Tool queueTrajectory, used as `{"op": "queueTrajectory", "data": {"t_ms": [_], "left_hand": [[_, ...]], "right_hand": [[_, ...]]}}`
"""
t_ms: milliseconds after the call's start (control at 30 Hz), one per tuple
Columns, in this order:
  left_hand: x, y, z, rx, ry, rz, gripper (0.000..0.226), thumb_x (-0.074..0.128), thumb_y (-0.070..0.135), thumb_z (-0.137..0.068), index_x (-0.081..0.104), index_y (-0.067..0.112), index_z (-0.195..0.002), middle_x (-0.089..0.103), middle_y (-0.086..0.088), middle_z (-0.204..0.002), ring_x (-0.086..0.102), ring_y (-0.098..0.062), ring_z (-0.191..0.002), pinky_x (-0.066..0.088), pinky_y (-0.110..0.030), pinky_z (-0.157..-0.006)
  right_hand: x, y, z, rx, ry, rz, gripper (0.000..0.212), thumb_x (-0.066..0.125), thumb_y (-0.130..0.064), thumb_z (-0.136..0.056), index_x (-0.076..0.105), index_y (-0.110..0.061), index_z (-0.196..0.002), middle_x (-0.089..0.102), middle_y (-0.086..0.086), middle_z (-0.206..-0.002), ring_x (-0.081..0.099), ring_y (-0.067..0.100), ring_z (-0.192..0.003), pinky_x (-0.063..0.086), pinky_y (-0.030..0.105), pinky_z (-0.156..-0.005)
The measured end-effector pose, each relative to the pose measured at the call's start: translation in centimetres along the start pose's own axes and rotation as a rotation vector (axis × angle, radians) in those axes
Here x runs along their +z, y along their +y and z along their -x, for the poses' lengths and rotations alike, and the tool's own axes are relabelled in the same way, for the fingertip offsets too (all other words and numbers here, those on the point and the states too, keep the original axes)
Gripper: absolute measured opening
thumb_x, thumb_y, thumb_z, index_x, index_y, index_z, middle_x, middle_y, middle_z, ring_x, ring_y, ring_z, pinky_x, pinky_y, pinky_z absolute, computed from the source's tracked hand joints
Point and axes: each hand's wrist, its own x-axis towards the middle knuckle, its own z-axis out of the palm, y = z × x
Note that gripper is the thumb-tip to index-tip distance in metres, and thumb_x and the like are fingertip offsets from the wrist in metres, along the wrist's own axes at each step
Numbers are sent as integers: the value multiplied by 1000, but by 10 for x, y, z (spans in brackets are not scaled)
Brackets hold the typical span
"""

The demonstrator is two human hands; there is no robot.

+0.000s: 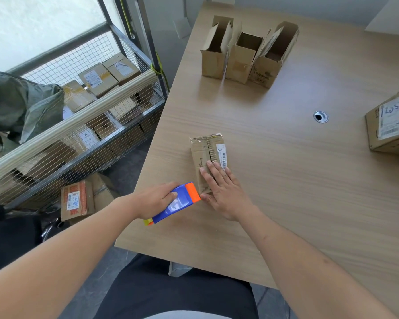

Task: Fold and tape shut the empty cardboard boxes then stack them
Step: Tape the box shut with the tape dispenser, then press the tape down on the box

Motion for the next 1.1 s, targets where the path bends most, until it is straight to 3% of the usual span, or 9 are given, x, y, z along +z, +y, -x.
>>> {"op": "queueTrajectory", "data": {"t_ms": [133,233,333,433,567,733,867,1000,1100], "left_hand": [[-2,0,-3,-129,-45,-60,25,33,33,-110,52,19,-117,63,-5,-102,59,-26,-95,44,-41,-88],[-1,-6,-1,-159,-23,-20,27,34,32,-109,53,15,-118,65,-9,-102,60,-28,-93,45,-42,-88],[-2,-4,-3,-123,24,18,25,33,32,-109,50,25,-126,64,-6,-104,60,-27,-95,44,-41,-88],[1,-1,-7,-122,123,-116,50,39,41,-107,25,41,-155,52,-5,-110,55,-25,-95,42,-38,-86],[9,5,-12,-158,260,-295,72,50,48,-103,8,42,-161,46,-10,-110,53,-29,-91,40,-36,-78],[24,-2,-27,-161,394,-285,80,60,52,-97,12,42,-161,45,-10,-103,53,-30,-85,50,-41,-85],[33,0,-34,-133,419,-246,82,63,52,-94,14,44,-160,40,-10,-108,52,-31,-89,50,-41,-88],[29,14,-35,-100,531,-367,67,64,42,-94,38,27,-154,40,-17,-124,51,-38,-98,50,-47,-90],[27,22,-40,107,560,-353,47,62,33,-91,59,17,-135,47,-17,-121,56,-40,-95,53,-52,-85]], "right_hand": [[-2,-1,-2,14,-30,-18,82,10,-69,-94,6,-27,-164,-6,-1,-172,-14,14,-156,-20,32,-122],[-3,-2,-4,24,-37,-21,84,8,-72,-92,4,-28,-164,-9,-2,-171,-16,13,-156,-23,30,-120],[-6,-7,-3,61,-23,-71,78,28,-67,-97,10,-29,-163,-3,-3,-172,-14,12,-156,-19,32,-123],[-3,-21,-6,150,40,-126,82,35,-65,-88,24,-28,-160,9,-2,-171,-4,14,-158,-13,35,-125],[9,-35,-12,228,171,-117,73,61,-50,-85,43,-22,-150,31,5,-164,16,23,-156,-3,41,-127],[18,-36,-12,235,247,-41,72,67,-42,-83,46,-19,-148,35,9,-162,23,28,-154,11,48,-126],[21,-38,-12,233,293,-6,72,69,-41,-84,47,-18,-148,38,10,-161,28,29,-152,19,50,-125],[13,-32,-5,208,233,-41,84,71,-58,-84,43,-20,-154,33,8,-164,27,27,-153,17,46,-125],[-4,-30,-2,215,74,-61,96,73,-59,-81,31,-23,-159,20,4,-169,15,22,-157,8,40,-125]]}}
